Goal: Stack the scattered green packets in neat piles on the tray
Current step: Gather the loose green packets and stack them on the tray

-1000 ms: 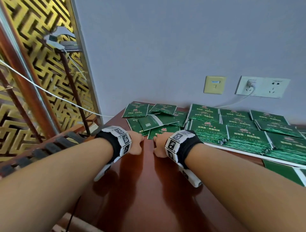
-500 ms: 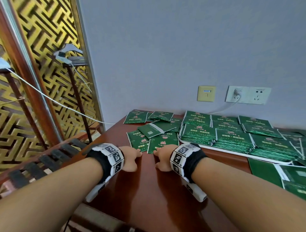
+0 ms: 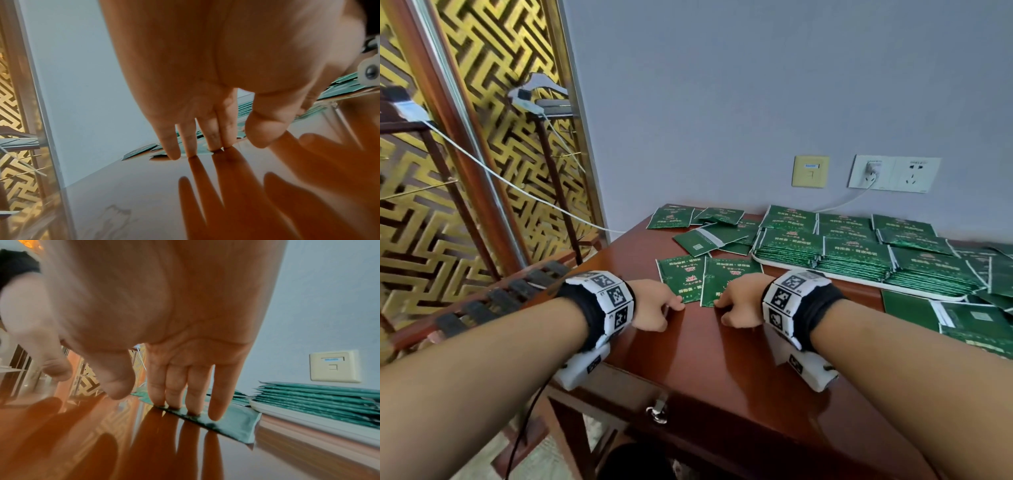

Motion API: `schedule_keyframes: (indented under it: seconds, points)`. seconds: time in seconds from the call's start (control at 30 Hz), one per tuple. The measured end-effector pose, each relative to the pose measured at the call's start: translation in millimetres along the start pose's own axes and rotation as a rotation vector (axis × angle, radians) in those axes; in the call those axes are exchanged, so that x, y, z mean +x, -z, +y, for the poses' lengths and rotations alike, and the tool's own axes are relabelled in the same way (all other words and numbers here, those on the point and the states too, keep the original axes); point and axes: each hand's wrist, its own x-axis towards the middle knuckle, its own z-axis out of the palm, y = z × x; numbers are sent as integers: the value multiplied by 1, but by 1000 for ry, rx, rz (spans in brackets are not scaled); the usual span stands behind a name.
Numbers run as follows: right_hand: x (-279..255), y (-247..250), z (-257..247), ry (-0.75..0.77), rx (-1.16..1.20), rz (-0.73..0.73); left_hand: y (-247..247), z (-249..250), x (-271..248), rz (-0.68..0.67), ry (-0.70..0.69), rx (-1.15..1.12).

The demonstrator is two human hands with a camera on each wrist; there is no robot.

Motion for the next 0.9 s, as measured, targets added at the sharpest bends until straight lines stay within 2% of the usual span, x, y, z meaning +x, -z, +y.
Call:
schedule_keyframes:
  seconds: [0.27, 0.37, 0.43, 0.5, 0.63, 0.77, 0.9]
  points:
    - [-35, -1, -1, 27, 125, 68, -5, 6, -17, -16, -72, 39]
    - [-30, 1, 10, 27, 130, 126, -5, 3, -3, 119, -87, -74]
    - [-23, 2, 20, -20, 118, 95, -5, 3, 11, 215, -89, -105]
    - [-15, 1, 30, -70, 130, 30, -4, 4, 26, 243, -58, -90]
    - [3, -4, 46, -143, 143, -39, 2, 2, 54, 205, 28, -109]
    - [16, -10, 51, -116, 194, -122, 1, -3, 78, 71, 48, -102]
    - [25, -10, 56, -93, 237, -89, 4, -3, 89, 11, 48, -64]
